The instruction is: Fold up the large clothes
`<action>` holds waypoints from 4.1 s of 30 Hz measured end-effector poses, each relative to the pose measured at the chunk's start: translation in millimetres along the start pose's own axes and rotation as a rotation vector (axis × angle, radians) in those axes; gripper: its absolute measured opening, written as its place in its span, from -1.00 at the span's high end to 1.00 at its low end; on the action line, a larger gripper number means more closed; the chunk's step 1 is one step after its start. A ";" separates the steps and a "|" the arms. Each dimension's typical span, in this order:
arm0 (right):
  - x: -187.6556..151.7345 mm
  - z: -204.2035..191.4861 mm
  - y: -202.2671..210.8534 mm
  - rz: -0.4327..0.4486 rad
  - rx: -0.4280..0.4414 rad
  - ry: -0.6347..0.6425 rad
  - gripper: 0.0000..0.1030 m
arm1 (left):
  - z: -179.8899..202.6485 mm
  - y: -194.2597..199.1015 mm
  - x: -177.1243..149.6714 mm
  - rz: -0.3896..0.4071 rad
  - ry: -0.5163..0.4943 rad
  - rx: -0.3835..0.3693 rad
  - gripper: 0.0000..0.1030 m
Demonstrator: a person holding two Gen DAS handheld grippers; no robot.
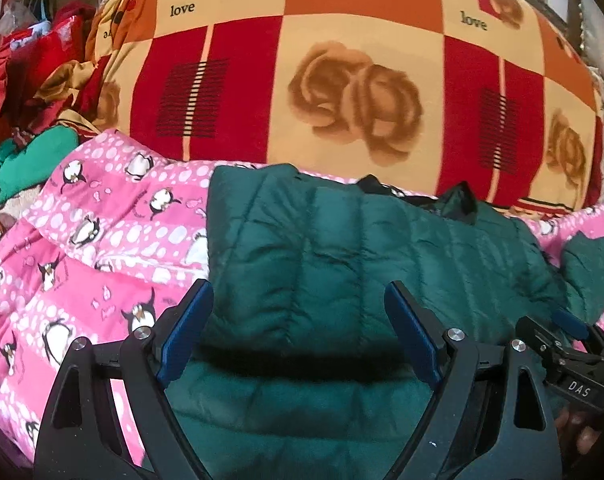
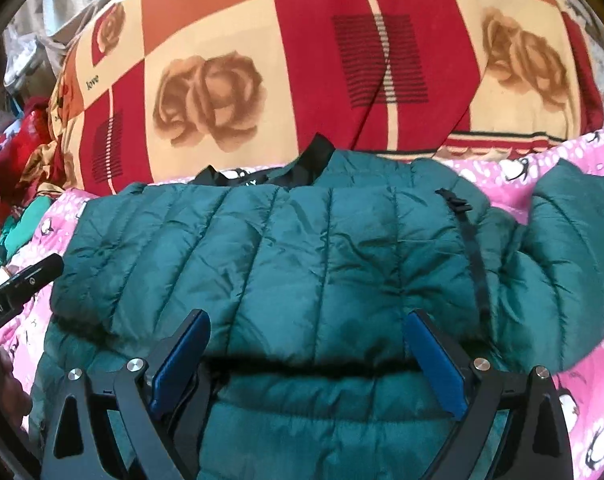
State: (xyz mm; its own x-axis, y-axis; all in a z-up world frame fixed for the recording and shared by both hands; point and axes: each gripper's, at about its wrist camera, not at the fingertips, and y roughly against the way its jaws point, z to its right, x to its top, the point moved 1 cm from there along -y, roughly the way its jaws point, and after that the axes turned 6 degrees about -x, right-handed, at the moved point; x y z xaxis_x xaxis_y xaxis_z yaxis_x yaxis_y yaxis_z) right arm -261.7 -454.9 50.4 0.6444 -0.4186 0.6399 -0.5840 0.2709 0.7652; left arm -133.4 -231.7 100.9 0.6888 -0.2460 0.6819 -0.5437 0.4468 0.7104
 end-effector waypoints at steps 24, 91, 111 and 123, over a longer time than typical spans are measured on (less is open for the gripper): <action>-32.3 13.1 81.0 0.106 0.044 -0.006 -0.88 | 62.9 37.5 -39.5 -0.018 -0.100 -0.069 -0.70; 11.4 288.8 78.0 0.178 -0.414 -0.393 -0.88 | 81.9 -19.2 -22.8 -0.096 -0.003 -0.136 -0.70; 22.5 404.4 56.2 0.223 -0.419 -0.567 0.39 | 78.0 -35.0 -26.6 -0.139 -0.010 -0.117 -0.70; 26.4 331.2 92.3 0.298 -0.090 -0.472 0.69 | 68.6 -14.3 -20.6 -0.093 -0.012 -0.092 -0.70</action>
State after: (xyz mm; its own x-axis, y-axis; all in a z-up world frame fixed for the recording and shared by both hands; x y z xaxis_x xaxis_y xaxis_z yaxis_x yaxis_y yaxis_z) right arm -462.0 -728.0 114.8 0.1555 -0.6497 0.7441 -0.6493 0.5005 0.5727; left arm -172.7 -292.0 88.6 0.7281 -0.3000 0.6163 -0.4311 0.4986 0.7520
